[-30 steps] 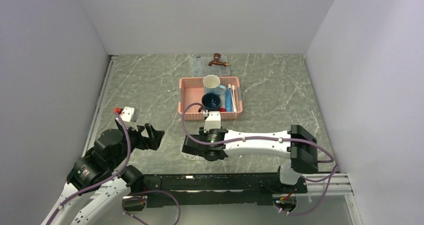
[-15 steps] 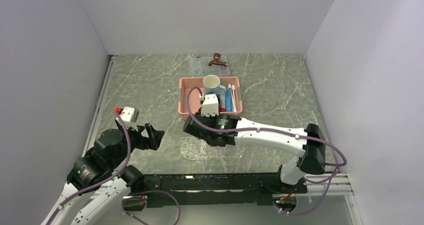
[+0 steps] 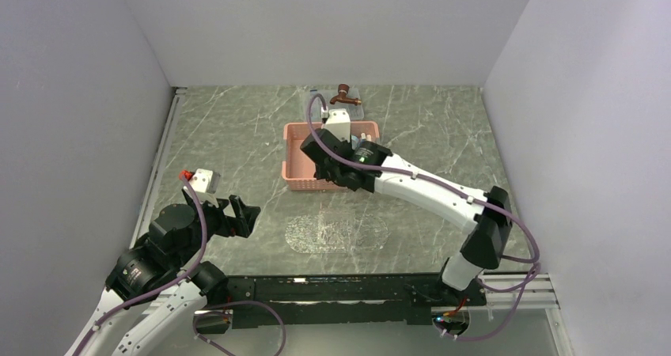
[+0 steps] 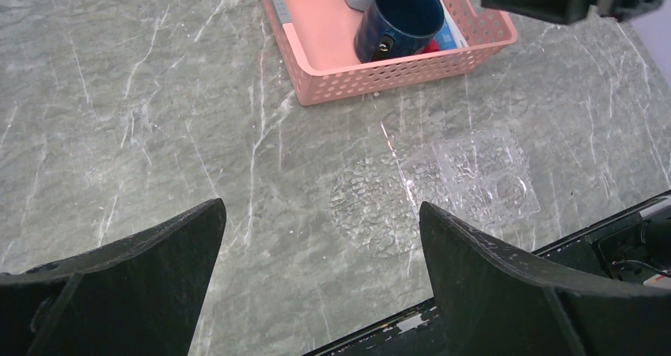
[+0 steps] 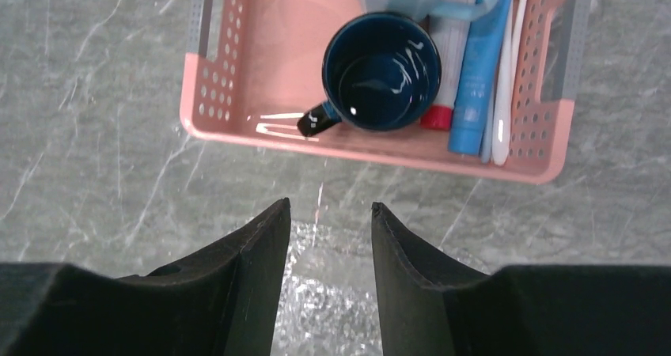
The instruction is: Prepare toiletry sets of a toothbrush and toothpaste on the tray
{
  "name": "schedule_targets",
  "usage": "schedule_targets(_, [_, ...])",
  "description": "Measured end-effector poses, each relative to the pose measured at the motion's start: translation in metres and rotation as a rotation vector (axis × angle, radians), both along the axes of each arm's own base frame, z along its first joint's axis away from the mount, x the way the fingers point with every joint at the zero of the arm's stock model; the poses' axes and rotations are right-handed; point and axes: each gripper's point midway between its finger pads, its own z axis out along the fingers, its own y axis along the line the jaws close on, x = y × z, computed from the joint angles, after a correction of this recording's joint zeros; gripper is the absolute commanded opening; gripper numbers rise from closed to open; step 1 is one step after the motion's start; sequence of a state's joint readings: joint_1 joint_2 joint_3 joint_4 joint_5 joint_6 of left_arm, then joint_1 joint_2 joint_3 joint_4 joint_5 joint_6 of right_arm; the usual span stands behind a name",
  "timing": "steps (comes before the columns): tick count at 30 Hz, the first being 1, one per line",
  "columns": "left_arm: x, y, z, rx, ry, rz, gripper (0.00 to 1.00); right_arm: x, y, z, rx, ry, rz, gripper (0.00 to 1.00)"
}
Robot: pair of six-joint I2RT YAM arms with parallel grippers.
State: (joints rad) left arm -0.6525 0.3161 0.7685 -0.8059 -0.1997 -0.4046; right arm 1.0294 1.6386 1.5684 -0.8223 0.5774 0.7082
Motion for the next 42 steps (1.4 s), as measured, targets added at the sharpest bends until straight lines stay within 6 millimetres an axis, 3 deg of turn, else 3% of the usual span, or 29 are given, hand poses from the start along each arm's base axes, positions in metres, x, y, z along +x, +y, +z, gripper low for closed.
schedule_targets(10, [0.001,0.0,-0.002,0.006,0.007,0.004,0.99,0.054,0.016,-0.032,-0.054,0.039,-0.023,0.46])
schedule_targets(17, [0.001,0.001,-0.002,0.008,0.007,0.007,0.99,0.077,0.033,-0.053,-0.079,0.056,-0.038,0.46])
schedule_targets(42, [0.001,0.001,-0.001,0.006,0.004,0.007,0.99,0.102,0.033,-0.12,-0.104,0.155,-0.149,0.42])
